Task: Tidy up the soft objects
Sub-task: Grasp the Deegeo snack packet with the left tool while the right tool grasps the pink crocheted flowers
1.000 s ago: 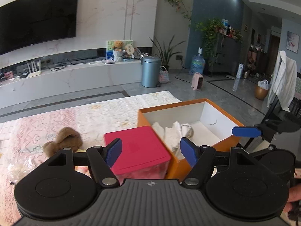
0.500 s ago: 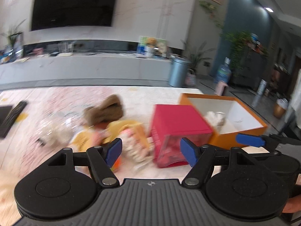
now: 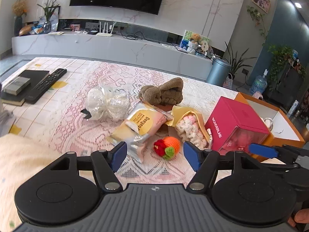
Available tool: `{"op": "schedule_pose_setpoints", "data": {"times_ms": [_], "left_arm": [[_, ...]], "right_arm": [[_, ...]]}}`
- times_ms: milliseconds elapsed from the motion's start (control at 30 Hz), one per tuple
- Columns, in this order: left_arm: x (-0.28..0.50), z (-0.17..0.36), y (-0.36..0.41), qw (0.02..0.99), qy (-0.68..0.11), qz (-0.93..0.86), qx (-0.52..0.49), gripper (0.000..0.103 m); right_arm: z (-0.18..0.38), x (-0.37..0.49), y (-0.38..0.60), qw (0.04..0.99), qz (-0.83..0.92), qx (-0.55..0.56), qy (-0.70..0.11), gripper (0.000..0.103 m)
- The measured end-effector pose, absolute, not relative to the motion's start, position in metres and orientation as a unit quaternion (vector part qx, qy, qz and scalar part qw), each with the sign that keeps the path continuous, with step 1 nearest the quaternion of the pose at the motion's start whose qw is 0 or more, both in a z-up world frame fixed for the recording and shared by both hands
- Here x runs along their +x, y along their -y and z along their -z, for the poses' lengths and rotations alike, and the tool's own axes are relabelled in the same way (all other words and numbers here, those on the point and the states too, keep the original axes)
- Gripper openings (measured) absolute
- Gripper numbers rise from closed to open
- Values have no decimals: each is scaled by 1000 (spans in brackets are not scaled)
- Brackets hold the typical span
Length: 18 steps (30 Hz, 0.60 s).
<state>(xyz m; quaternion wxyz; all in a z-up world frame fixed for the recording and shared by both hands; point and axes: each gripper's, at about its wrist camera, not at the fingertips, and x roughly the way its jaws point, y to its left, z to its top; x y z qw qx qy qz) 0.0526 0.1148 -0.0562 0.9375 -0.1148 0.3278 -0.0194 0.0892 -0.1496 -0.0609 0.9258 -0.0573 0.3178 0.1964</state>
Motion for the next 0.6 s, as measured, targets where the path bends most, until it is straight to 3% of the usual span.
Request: {"op": "schedule_pose_setpoints", "data": {"times_ms": [300,533,600], "left_arm": [[103,72,-126,924,-367,38,-97,77],[152,95,-135,906,-410,41,-94,82],[161,102,-141,899,-424,40,-105,83]], "right_arm": [[78,127,114,913,-225,-89,-328,54],[95,160,92,905,-227,-140,-330,36],[100,169,90,903,-226,-140,-338,35]]}}
